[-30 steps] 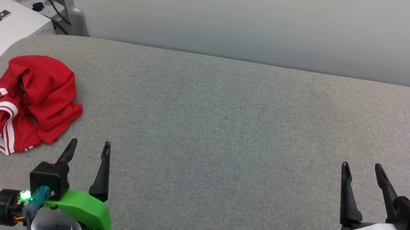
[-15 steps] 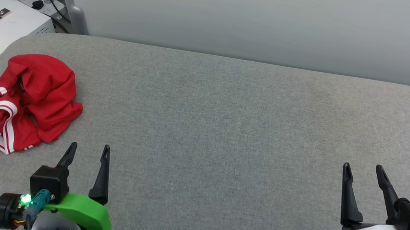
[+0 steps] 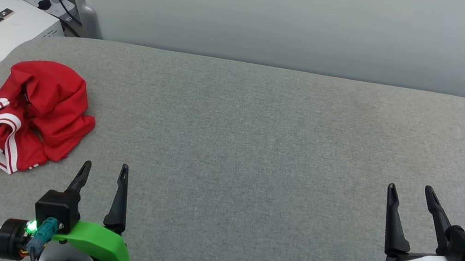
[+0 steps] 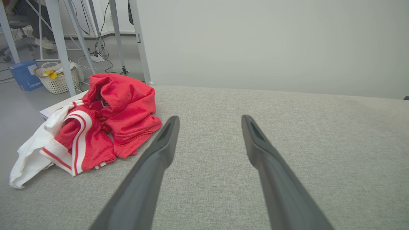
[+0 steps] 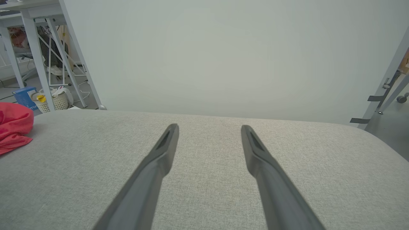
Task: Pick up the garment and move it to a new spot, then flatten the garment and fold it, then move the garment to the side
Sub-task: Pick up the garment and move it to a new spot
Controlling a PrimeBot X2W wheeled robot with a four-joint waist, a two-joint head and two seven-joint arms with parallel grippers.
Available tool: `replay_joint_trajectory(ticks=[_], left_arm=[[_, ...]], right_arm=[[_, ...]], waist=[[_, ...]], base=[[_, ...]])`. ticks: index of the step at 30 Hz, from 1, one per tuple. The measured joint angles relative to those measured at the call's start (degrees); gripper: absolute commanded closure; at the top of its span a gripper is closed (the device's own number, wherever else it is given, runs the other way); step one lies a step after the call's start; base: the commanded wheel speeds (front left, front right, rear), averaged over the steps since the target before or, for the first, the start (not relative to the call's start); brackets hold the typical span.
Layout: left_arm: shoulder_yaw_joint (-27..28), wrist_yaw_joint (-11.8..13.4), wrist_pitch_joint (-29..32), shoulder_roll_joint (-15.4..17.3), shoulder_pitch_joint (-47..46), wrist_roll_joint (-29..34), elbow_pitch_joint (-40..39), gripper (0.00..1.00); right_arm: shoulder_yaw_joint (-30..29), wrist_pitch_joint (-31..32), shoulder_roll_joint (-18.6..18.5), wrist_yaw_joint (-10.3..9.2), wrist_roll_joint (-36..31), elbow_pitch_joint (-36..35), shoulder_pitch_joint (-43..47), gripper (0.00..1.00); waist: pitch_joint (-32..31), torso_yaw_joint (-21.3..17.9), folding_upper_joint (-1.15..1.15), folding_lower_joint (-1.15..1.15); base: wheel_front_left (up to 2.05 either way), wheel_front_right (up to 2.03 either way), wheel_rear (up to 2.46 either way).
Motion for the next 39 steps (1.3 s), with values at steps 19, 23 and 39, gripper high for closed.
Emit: replay_joint_trajectory(ticks=[19,23,39], left_arm=[[-0.96,-0.42,-2.65,-0.01,-0.03,-0.03,1.09,0.00],[-0.84,-0.32,-3.19,-0.02,-0.05,-0.03,1.30,0.00],[0.59,-0.18,-5.11,-0.04,-0.01,-0.66,2.22,0.00]], right_arm=[[0.12,-2.67,0.00,0.00,-0.03,1.27,-0.08,0.00],[0.87,-3.16,-0.01,0.00,-0.03,1.45,-0.08,0.00],[3.34,-5.03,0.02,0.00,1.54,1.53,-0.06,0.00]], waist=[[0.56,2.26,0.00,0.00],[0.64,3.95,0.00,0.00],[0.43,15.56,0.00,0.00]], base=[[0.00,0.00,0.00],[0.00,0.00,0.00],[0.00,0.00,0.00]])
